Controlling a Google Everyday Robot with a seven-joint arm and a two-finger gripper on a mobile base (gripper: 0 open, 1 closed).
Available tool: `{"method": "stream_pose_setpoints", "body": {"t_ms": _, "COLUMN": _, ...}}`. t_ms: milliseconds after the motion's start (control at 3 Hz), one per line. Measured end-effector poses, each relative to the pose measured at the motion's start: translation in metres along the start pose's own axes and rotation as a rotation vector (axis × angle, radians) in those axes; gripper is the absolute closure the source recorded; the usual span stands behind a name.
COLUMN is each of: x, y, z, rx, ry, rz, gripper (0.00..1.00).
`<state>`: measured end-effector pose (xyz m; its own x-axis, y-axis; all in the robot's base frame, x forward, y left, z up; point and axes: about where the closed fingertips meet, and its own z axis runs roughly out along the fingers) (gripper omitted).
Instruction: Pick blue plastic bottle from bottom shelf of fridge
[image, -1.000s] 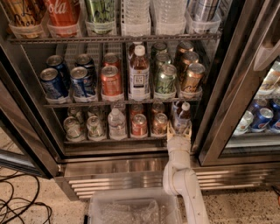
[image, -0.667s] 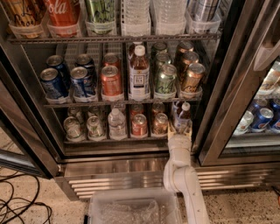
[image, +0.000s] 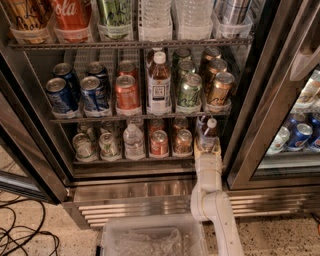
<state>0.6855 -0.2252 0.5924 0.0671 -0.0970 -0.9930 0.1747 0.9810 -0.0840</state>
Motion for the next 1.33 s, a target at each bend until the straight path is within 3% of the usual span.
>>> {"method": "stream_pose_setpoints", "body": {"t_ms": 333, "x": -0.023, "y": -0.013, "z": -0.020, "rx": 0.002, "ry": -0.049, "rz": 0.042, "gripper": 0.83}}
{"method": "stream_pose_setpoints", "body": {"t_ms": 667, "x": -0.038, "y": -0.017, "z": -0.037, "rx": -0.006, "ry": -0.089, "rz": 0.076, "gripper": 1.00}}
{"method": "stream_pose_setpoints", "body": {"t_ms": 1333, "x": -0.066, "y": -0.018, "z": -0.068, "rx": -0.046, "ry": -0.145, "rz": 0.118, "gripper": 1.00}}
